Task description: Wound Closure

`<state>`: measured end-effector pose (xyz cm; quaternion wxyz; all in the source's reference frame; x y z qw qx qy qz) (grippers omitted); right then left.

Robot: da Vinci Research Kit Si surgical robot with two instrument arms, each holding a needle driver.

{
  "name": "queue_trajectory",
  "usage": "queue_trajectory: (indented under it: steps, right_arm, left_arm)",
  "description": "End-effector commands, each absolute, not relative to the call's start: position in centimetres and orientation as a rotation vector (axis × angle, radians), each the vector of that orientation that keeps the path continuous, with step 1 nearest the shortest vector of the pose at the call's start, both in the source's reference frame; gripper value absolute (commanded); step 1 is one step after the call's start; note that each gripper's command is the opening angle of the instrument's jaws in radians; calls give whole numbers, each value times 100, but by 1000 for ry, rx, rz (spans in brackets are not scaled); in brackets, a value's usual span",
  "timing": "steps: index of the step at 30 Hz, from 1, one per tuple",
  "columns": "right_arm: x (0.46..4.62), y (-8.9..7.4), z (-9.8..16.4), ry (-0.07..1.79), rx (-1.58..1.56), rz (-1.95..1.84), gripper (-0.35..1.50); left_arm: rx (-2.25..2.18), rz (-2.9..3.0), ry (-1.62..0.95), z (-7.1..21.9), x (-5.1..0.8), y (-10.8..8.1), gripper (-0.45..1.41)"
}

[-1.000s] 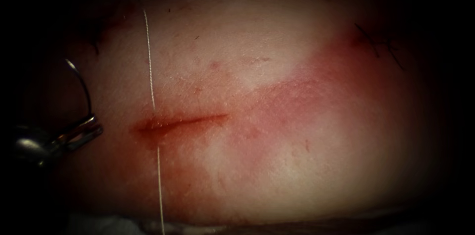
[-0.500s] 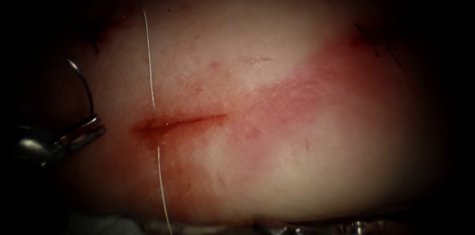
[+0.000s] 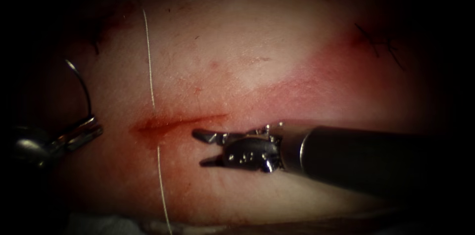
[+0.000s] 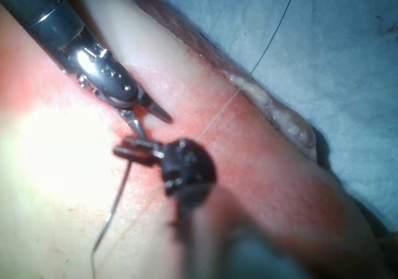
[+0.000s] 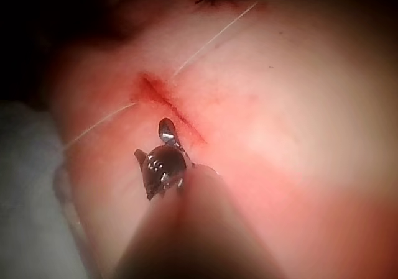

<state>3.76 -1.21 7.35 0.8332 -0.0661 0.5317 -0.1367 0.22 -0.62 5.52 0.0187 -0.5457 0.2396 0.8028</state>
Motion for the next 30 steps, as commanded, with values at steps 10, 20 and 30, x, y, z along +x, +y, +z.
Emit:
queue_trajectory:
  steps: [10,20,30]
  right_arm:
    - [434,-138,765,1158,-157,-328,139]
    - [462,-140,763,1173,-162,-345,134]
    - [456,-157,770,1078,38,-423,-35]
  left_arm:
    - [-1697,2492,738,558,19,-67,-45]
    - [-1697,2491,738,558,18,-67,-45]
    - [-1699,2491,735,557,19,-66,-45]
